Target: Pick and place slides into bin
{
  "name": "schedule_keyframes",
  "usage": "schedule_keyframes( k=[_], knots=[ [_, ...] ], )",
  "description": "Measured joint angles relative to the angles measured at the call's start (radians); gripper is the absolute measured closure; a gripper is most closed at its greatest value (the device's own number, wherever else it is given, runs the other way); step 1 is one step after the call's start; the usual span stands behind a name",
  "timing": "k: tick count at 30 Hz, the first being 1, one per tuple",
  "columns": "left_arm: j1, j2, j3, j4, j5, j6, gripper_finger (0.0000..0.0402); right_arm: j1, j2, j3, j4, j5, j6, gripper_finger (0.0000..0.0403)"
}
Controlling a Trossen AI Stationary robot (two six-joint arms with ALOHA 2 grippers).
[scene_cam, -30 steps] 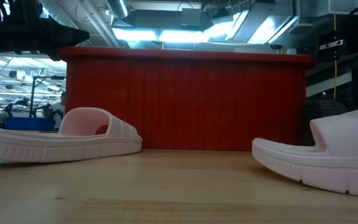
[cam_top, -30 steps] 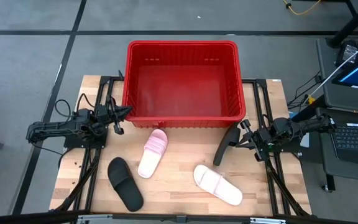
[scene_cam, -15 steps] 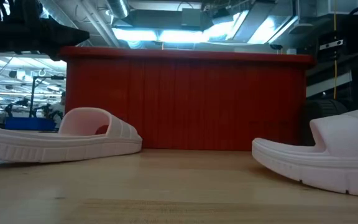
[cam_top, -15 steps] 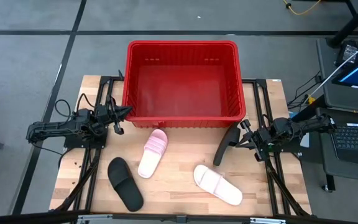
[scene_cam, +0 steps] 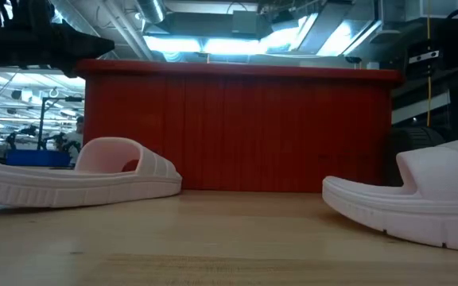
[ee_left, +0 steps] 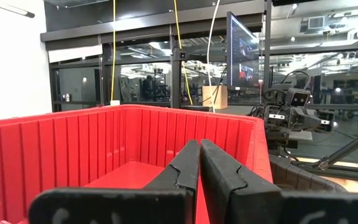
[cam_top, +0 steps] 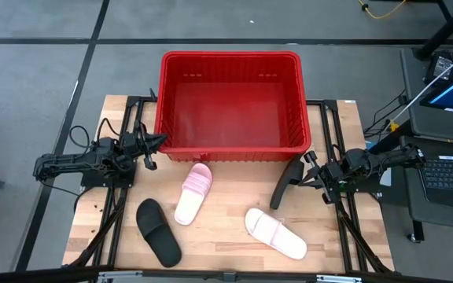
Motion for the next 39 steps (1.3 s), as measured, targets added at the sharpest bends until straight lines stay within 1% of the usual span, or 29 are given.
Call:
schedule_keyframes(
  k=[9, 13, 19, 23, 28, 31, 33, 39],
  knots=[
    [0.0, 0.0, 0.0, 0.0, 0.0, 0.0, 0.039, 0.0, 0.0, 0.0, 0.002, 0.0, -0.003, 0.0393],
    [0.0, 0.0, 0.0, 0.0, 0.0, 0.0, 0.0389, 0.0, 0.0, 0.0, 0.001, 0.0, 0.023, 0.0393],
    [0.0, 0.0, 0.0, 0.0, 0.0, 0.0, 0.0393, 0.0, 0.0, 0.0, 0.003, 0.0, -0.001, 0.0393],
    [0.0, 0.0, 0.0, 0.0, 0.0, 0.0, 0.0393, 0.0, 0.0, 0.0, 0.003, 0.0, 0.04, 0.0393],
    [0.0, 0.0, 0.0, 0.004, 0.0, 0.007, 0.0393, 0.0, 0.0, 0.0, 0.002, 0.0, 0.146, 0.0393],
    [0.0, 0.0, 0.002, 0.06, 0.002, -0.047, 0.039, 0.0, 0.0, 0.0, -0.003, 0.0, 0.158, 0.0393],
    [0.0, 0.0, 0.02, 0.058, 0.034, -0.068, 0.0389, 0.0, 0.0, 0.0, -0.002, 0.0, 0.159, 0.0393],
    [0.0, 0.0, 0.086, -0.025, 0.296, 0.021, 0.0391, 0.0, 0.0, 0.0, -0.002, 0.0, 0.18, 0.0393]
  ],
)
